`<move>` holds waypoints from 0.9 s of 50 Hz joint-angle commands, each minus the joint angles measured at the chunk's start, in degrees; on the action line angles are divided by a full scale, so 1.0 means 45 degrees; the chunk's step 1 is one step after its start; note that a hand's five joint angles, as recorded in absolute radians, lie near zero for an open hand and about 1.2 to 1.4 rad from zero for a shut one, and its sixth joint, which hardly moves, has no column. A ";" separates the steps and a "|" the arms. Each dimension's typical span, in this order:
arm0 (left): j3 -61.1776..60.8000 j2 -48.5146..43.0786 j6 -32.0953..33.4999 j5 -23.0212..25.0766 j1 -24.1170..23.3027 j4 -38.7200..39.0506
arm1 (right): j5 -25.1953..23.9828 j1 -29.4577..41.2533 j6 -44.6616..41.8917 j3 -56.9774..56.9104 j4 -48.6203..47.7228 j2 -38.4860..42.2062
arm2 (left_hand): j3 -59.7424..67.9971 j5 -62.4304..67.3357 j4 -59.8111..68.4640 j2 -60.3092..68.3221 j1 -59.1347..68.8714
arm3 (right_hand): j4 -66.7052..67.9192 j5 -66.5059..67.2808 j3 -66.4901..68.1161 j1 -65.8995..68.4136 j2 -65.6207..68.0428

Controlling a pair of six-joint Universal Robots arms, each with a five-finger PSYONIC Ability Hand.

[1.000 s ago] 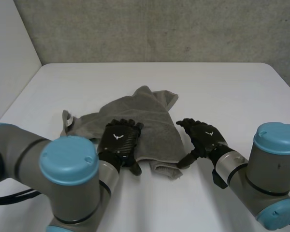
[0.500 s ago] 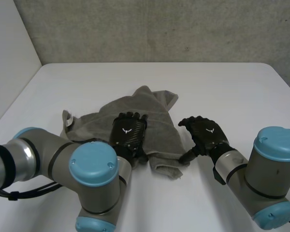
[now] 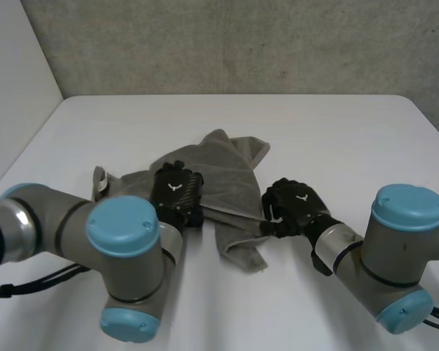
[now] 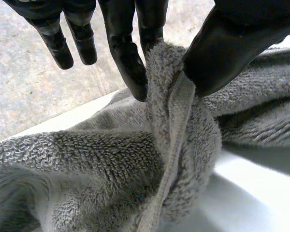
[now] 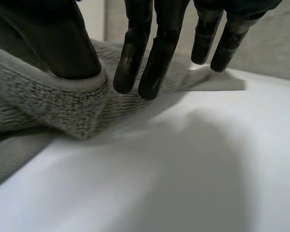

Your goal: Fold the towel.

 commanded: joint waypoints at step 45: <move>0.3387 0.5301 0.1394 0.7201 0.3927 0.4329 | -0.2790 -0.0451 -0.4197 -0.7392 0.0318 -0.3586 | -0.0638 0.1047 -0.0714 0.1017 0.0979 | -0.0738 0.3686 -0.0445 0.3525 0.3626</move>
